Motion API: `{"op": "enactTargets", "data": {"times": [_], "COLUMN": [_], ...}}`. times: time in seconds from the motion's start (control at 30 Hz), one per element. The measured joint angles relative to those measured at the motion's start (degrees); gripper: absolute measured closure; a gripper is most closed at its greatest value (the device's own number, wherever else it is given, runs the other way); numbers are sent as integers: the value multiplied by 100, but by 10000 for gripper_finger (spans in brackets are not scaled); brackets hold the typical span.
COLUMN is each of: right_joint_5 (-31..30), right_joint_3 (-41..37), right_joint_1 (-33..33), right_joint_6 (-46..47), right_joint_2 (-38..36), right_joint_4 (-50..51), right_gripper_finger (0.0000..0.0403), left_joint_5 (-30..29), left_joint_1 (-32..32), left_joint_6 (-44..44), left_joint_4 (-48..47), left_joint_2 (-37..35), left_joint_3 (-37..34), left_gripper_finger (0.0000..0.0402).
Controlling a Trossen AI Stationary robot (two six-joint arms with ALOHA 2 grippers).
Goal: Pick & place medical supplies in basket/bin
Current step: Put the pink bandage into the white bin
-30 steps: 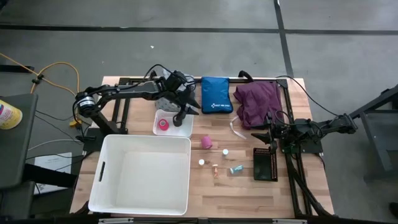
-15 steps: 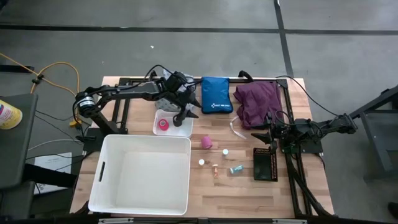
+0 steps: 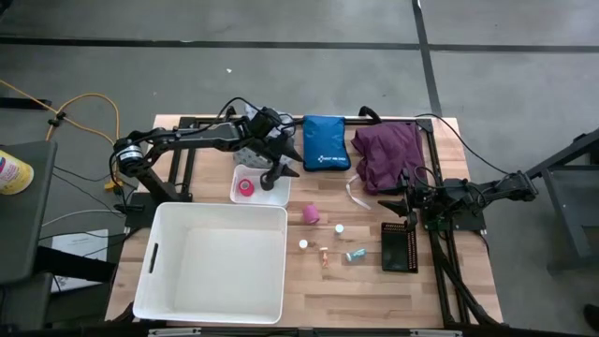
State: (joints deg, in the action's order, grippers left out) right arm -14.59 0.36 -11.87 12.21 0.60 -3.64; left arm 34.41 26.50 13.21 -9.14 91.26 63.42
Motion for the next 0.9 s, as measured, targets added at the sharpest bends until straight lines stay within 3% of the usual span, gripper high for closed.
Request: {"op": "enactTargets", "data": {"times": [0.9], "right_joint_5": [0], "right_joint_3": [-2], "right_joint_1": [0], "right_joint_6": [2], "right_joint_2": [0], "right_joint_4": [0], "right_gripper_finger": [245], "left_joint_5": [-18], "left_joint_1": [0], "left_joint_6": [-15], "left_joint_4": [334], "left_joint_2": [-2], "left_joint_3": [-4], "left_gripper_finger": [118]}}
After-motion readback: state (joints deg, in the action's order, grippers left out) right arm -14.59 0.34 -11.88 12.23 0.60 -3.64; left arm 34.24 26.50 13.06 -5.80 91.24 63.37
